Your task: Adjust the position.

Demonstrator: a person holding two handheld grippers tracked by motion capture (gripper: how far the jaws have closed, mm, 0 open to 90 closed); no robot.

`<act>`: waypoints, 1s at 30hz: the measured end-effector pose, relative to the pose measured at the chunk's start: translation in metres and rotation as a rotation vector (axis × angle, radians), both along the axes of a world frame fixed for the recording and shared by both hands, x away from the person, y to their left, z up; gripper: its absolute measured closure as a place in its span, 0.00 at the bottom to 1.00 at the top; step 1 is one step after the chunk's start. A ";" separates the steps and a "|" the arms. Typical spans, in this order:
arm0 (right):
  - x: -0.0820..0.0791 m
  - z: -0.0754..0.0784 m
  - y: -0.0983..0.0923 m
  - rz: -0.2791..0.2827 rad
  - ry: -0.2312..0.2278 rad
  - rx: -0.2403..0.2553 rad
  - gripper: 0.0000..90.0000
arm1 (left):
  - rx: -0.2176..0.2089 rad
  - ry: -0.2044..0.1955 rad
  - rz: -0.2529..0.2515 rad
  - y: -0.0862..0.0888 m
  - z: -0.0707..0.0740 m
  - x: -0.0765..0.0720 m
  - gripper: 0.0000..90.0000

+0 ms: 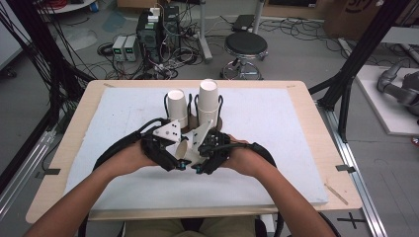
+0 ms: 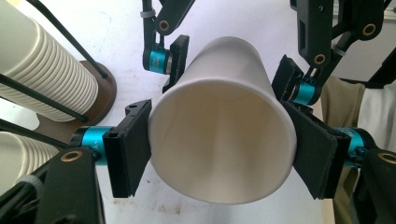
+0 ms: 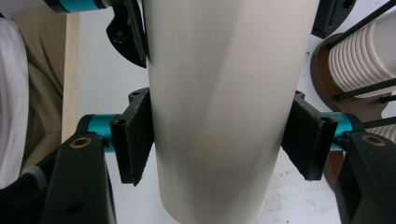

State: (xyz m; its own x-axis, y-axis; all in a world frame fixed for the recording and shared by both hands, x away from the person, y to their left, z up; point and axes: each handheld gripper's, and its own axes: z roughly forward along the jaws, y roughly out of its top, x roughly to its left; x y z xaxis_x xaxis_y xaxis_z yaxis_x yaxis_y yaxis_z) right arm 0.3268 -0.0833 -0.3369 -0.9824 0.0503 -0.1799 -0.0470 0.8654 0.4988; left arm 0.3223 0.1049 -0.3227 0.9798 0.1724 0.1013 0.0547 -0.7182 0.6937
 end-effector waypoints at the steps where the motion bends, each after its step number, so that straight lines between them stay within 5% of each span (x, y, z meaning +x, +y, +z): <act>1: 0.000 -0.001 0.000 -0.002 0.001 -0.001 0.37 | 0.001 -0.001 -0.002 0.000 0.000 0.000 0.30; 10: 0.001 -0.003 0.000 -0.017 0.026 0.012 0.37 | -0.060 -0.015 0.003 0.001 0.000 -0.001 0.26; 15: 0.005 -0.007 -0.008 -0.016 0.078 0.049 0.37 | -0.162 -0.022 0.008 0.010 0.004 -0.002 0.20; 23: 0.010 -0.022 -0.040 -0.095 0.167 0.193 0.37 | -0.381 -0.002 0.088 0.039 0.003 -0.002 0.19; 30: 0.007 -0.033 -0.065 -0.176 0.132 0.309 0.37 | -0.572 0.012 0.209 0.066 -0.008 0.001 0.19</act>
State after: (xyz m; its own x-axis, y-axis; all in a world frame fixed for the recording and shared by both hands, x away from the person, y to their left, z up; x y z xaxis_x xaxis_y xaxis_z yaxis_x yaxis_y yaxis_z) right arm 0.3341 -0.1485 -0.3702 -0.9677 0.2522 -0.0024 0.1709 0.6623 0.7295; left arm 0.3236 0.1708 -0.3308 0.9197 0.3853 -0.0754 0.1649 -0.2046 0.9649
